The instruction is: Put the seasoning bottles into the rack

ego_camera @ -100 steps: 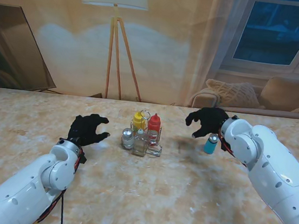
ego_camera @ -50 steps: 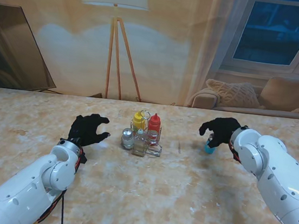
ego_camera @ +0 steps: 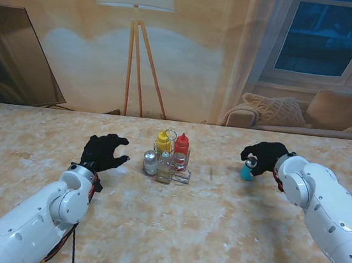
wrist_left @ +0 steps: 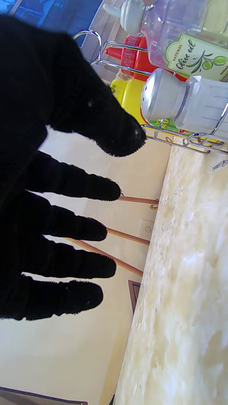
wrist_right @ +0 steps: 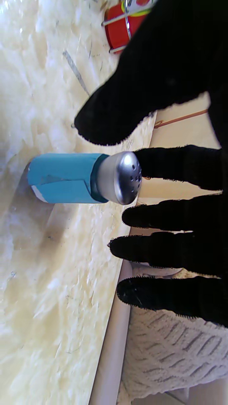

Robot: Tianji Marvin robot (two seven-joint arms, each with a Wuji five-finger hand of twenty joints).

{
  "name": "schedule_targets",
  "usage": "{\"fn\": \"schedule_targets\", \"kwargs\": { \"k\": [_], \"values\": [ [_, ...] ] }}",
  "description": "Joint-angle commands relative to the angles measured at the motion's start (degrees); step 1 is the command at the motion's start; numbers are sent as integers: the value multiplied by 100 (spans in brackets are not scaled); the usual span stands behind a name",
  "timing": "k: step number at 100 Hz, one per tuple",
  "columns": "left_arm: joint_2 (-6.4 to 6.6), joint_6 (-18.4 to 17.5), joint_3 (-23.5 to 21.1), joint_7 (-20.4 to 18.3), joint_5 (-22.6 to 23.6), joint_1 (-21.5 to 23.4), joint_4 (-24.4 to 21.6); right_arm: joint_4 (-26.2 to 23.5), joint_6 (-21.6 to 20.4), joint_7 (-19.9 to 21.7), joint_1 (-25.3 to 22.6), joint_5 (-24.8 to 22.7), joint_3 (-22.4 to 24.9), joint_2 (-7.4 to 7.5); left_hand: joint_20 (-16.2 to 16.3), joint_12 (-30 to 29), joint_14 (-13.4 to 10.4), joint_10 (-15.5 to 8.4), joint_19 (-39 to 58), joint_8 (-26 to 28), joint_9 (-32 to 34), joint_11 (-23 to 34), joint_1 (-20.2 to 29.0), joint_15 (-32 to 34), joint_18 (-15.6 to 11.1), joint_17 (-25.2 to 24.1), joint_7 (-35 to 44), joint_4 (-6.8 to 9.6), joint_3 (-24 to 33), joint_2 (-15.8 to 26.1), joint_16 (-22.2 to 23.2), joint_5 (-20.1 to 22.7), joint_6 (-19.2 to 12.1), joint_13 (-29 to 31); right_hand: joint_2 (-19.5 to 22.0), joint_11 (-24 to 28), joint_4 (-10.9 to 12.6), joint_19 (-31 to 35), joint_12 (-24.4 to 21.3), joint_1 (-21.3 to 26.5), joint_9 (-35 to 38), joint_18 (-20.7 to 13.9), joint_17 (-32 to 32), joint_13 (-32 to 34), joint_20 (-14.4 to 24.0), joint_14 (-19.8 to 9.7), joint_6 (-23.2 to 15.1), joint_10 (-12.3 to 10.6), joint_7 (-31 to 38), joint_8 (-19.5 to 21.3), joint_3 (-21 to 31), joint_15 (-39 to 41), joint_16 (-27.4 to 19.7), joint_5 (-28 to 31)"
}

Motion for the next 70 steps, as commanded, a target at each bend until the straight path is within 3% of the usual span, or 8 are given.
{"fn": "schedule_targets", "kwargs": {
  "k": [1,41,70],
  "values": [
    [-15,18,7,-64,8,-5,2,120,51,29,25,25,-70,-32,44,51,-44,51,47,60,-201,3,5,137,-28,-36,122,106,175,-95,147,7,37,-93,-236,-3,22,119,-108,188,-190,113,24,19,-70,97,-109,-37,90,-68,190,24,-102,-109],
    [-17,35,14,-64,2,-16,16,524,156,-235,271,345,-383,-93,39,52,-53,46,52,59,-194,7,13,139,-28,-25,127,106,204,-122,147,6,22,-86,-101,459,36,283,162,301,111,-126,389,596,-49,-382,-175,-26,382,-83,131,424,156,4],
    [-15,36,7,-78,-1,-12,10,547,225,-242,315,487,-452,-125,31,50,-51,46,45,57,-194,3,9,133,-19,-30,128,102,218,-129,144,3,34,-94,-87,477,34,271,218,179,78,-91,409,597,-12,-390,-114,-4,363,-117,124,442,215,-42]
  ]
}}
